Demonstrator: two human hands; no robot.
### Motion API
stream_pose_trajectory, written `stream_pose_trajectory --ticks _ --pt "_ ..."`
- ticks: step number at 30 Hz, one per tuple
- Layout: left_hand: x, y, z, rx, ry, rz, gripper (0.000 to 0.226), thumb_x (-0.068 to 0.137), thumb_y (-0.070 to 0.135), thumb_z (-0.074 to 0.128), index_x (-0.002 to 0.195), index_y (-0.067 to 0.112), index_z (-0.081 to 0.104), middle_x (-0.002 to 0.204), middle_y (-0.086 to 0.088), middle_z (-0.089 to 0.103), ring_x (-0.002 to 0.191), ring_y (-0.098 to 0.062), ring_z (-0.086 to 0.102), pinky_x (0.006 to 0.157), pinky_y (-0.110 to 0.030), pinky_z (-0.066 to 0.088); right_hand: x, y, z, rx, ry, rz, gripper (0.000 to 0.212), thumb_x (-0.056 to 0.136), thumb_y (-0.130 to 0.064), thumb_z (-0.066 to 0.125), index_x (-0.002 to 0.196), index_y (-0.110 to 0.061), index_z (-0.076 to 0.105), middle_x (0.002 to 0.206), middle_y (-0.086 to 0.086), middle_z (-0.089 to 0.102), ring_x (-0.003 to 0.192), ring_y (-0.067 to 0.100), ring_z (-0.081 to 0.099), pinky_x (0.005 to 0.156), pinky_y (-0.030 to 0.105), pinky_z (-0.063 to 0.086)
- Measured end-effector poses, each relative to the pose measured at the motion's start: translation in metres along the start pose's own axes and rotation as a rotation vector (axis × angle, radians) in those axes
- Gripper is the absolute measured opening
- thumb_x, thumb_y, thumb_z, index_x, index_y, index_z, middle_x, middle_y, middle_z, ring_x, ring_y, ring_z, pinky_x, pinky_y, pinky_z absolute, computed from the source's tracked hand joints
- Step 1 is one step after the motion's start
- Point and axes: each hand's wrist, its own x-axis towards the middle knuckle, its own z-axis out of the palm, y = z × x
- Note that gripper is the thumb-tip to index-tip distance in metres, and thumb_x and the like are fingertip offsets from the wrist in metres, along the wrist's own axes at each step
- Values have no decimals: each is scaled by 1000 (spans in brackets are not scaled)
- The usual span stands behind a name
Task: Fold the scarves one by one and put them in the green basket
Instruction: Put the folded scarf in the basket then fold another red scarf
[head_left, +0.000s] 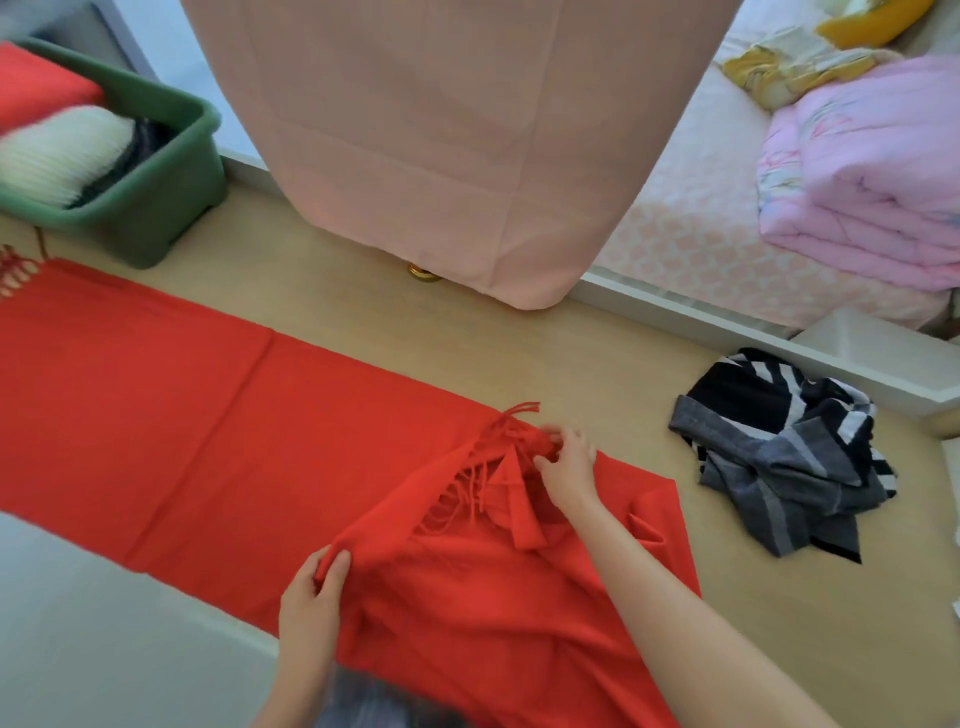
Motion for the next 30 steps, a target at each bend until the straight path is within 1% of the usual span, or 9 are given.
stream_pose_trajectory --ticks 4,8,10,14,17,20,22,26,30 --pt "2 -2 -2 -66 -46 -91 34 88 -1 61 110 25 62 111 -12 63 108 -41 58 94 -51 45 4 6 -6 -123 -85 -132 60 68 23 37 104 -13 68 108 8 47 111 24 37 90 16 25" --pt "-2 4 -9 19 -190 -26 70 71 -24 47 119 26 57 112 -4 60 73 -17 48 59 -16 42 12 14 -16 -161 -50 -165 38 76 15 58 95 -16 71 99 -1 48 104 20 37 89 20 26" --pt "-6 1 -14 84 -237 54 76 67 -28 42 118 25 59 112 2 62 64 -12 43 50 -8 36 14 15 -17 -125 -32 -200 24 78 7 66 84 -16 71 94 -1 52 99 18 36 88 24 28" --pt "-5 -3 -20 12 -193 68 54 79 -21 57 93 29 72 87 0 69 59 -2 61 61 -9 50 12 -4 -22 96 -40 -222 17 87 -6 64 79 -21 65 81 -6 59 89 15 49 79 23 38" --pt "-4 2 -21 -136 -133 43 30 86 -4 63 86 24 76 87 1 75 72 -4 68 70 -15 55 8 -43 -30 314 -63 -208 13 95 -13 56 83 -13 62 75 -3 62 69 3 55 65 18 41" --pt "-5 7 -25 -289 -63 -60 18 94 13 59 88 17 75 80 5 72 66 -1 63 60 -12 51 10 -83 -33 444 -54 -190 13 97 -17 53 86 -14 61 75 2 63 57 -5 56 56 12 43" --pt "-6 3 -28 -367 -22 -151 19 96 21 55 89 19 73 76 0 62 60 -8 54 57 -19 47 15 -105 -32 464 -44 -208 12 97 -20 53 92 -13 62 79 3 66 60 -2 58 55 12 44" --pt "-7 -7 -36 -546 49 -335 18 101 23 44 98 18 61 96 -5 63 77 -17 60 61 -22 54 27 -120 -13 401 -34 -213 21 97 -26 53 103 -10 63 91 2 68 77 6 61 64 11 44" --pt "-9 -9 -34 -487 -25 -326 22 96 24 55 116 15 55 108 -6 63 91 -22 63 74 -30 54 33 -88 19 223 -297 -42 30 85 -39 69 102 -14 66 99 7 70 92 17 66 80 29 51"
